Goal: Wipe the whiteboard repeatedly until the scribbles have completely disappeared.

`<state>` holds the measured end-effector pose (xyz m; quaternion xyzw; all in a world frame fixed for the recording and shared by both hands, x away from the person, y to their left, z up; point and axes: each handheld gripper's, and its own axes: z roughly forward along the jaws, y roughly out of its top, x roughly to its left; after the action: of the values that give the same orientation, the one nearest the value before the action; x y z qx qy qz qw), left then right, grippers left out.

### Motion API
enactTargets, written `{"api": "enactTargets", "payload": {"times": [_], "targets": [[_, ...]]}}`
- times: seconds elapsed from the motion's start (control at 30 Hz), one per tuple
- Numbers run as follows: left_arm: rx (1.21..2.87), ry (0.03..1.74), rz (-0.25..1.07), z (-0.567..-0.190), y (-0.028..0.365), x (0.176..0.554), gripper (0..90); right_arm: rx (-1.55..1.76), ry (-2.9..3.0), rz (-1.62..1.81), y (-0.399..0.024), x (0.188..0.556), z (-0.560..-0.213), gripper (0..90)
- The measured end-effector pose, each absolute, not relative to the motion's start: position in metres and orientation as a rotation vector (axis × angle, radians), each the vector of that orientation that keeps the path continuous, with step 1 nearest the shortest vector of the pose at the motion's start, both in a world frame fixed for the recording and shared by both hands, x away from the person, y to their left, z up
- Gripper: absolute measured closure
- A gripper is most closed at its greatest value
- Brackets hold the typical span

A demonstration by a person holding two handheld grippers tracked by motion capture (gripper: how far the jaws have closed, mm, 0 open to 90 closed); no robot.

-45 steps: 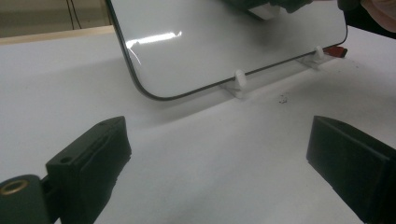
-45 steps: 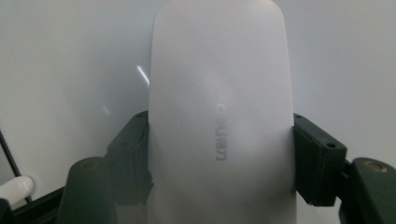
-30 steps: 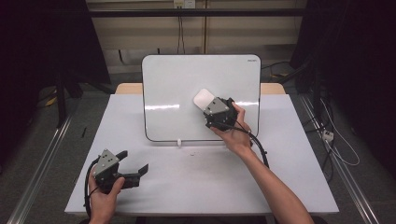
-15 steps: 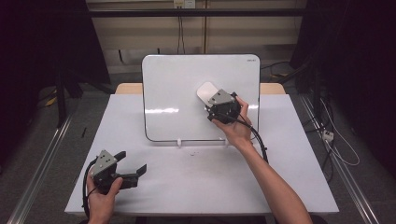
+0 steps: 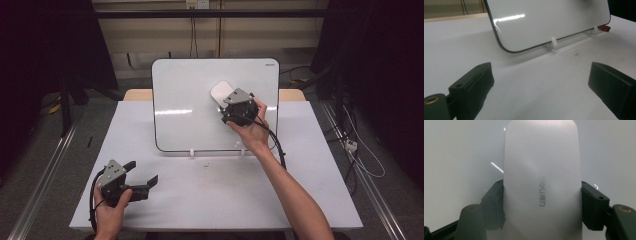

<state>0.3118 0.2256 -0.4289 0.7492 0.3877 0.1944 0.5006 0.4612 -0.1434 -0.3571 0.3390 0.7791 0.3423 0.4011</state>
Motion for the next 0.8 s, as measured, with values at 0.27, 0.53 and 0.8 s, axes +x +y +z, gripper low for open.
{"api": "enactTargets", "payload": {"times": [0.27,0.53,0.8], "targets": [[1.807,0.937,0.469,-0.429,0.225,0.312,5.8,0.903,1.987,0.941,-0.147,0.460,-0.355,31.4],[1.805,0.938,0.472,-0.428,0.224,0.311,5.8,0.867,1.965,0.996,-0.152,0.449,-0.342,31.4],[1.806,0.945,0.476,-0.429,0.225,0.311,5.8,0.895,1.971,1.023,-0.158,0.447,-0.346,31.3]]}}
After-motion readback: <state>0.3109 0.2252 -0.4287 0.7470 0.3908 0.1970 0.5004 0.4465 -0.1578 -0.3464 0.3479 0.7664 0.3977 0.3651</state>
